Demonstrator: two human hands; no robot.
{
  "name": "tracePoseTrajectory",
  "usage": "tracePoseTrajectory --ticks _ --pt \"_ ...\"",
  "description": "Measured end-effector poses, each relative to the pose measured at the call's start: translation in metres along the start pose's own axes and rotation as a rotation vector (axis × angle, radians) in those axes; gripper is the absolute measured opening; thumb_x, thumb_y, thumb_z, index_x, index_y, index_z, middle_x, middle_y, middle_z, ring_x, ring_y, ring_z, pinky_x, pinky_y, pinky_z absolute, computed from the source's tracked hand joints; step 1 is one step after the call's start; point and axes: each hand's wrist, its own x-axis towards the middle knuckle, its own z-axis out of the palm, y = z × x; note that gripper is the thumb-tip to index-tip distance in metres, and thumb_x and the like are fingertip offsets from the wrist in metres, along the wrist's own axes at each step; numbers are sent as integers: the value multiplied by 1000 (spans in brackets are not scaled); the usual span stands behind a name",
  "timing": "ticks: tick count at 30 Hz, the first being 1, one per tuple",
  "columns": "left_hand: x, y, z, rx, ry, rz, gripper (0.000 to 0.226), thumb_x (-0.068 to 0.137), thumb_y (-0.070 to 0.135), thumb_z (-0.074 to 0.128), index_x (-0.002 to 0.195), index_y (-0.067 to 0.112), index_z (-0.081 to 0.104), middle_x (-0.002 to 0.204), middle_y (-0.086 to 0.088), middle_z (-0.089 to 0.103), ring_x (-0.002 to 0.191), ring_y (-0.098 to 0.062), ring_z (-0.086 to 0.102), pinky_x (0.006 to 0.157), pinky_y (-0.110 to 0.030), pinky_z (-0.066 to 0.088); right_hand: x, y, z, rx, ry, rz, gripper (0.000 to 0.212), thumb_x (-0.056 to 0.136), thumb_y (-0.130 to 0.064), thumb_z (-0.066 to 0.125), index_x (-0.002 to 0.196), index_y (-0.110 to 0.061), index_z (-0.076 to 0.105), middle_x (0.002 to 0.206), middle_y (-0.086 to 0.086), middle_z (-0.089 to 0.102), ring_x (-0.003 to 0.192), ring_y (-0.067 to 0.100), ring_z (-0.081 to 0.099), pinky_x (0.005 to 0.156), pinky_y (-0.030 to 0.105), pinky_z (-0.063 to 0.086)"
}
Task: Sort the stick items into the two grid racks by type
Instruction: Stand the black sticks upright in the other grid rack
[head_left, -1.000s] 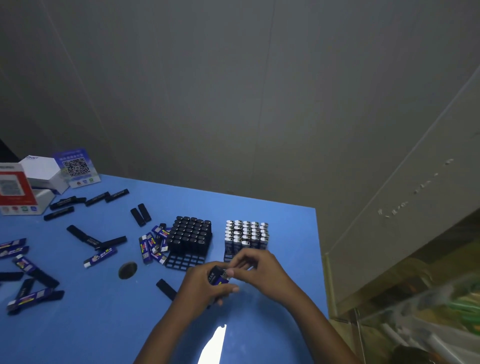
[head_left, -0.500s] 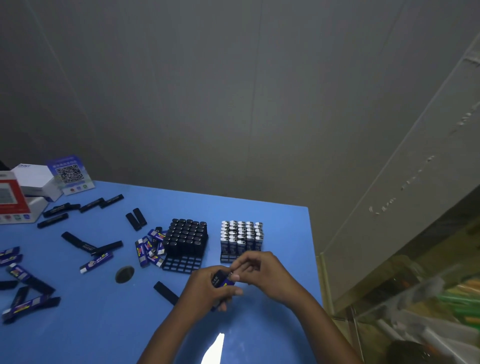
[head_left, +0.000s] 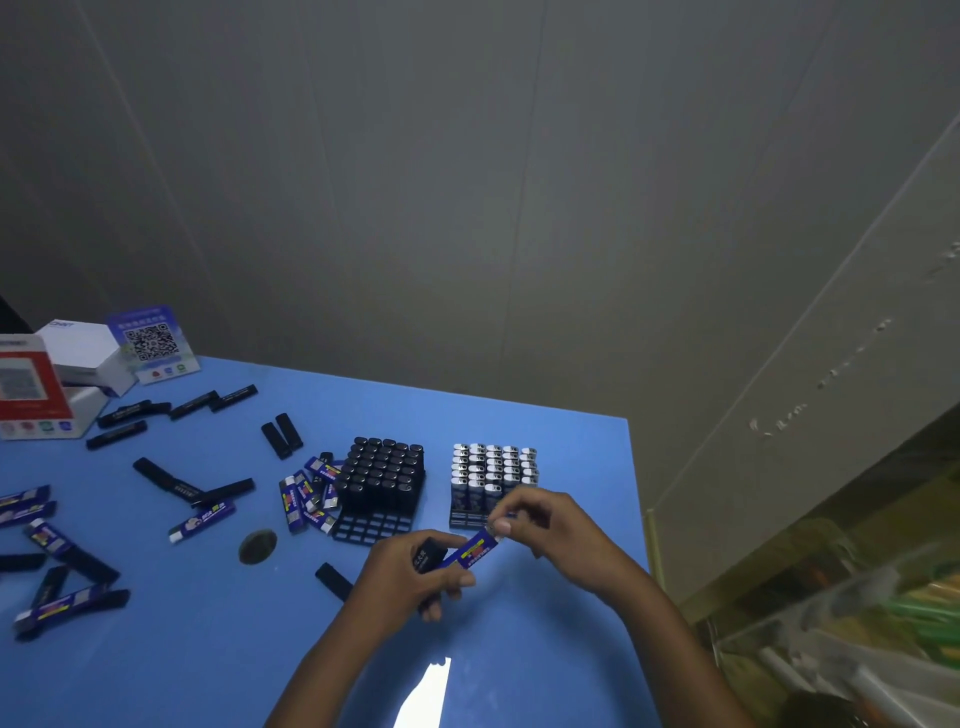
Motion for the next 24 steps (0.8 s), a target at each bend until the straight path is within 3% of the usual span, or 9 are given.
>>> tracePoseTrajectory --ticks 3,6,8,12,16,24 --pt "0 1 1 -14 23 15 44 62 26 84 102 14 71 64 -15 70 44 -22 51 45 -27 44 2 4 -5 28 -13 43 15 99 -20 61 86 -15 66 70 10 59 63 16 50 62 31 44" --pt "6 4 3 -18 46 73 25 70 24 84 91 12 74 58 -16 66 45 -23 49 46 -28 42 6 3 -1 -52 -86 85 13 97 -26 64 85 -22 67 64 -5 59 60 11 52 61 26 45" --pt "12 9 6 -13 46 109 16 75 18 83 88 11 74 58 -16 66 44 -23 50 46 -28 42 10 5 0 -78 -56 114 16 95 -36 66 86 -23 68 64 -5 57 59 10 50 61 25 42" --pt "21 15 3 -3 99 155 20 75 17 83 91 13 74 60 -13 68 42 -23 50 46 -30 43 14 8 -7 -168 -24 112 29 91 -49 65 75 -25 69 68 1 56 64 9 46 64 30 36" --pt "30 14 -4 -6 155 154 20 75 15 83 92 15 74 60 -13 69 42 -23 51 46 -29 44 16 5 -14 -97 -83 150 30 94 -42 66 77 -18 70 61 -4 50 58 10 42 58 23 34" --pt "42 7 -3 -7 130 82 27 73 13 84 96 15 73 66 -11 72 43 -22 50 44 -26 41 27 6 -25 -14 -28 139 10 89 -27 75 84 -20 77 67 8 67 62 9 57 59 21 44"
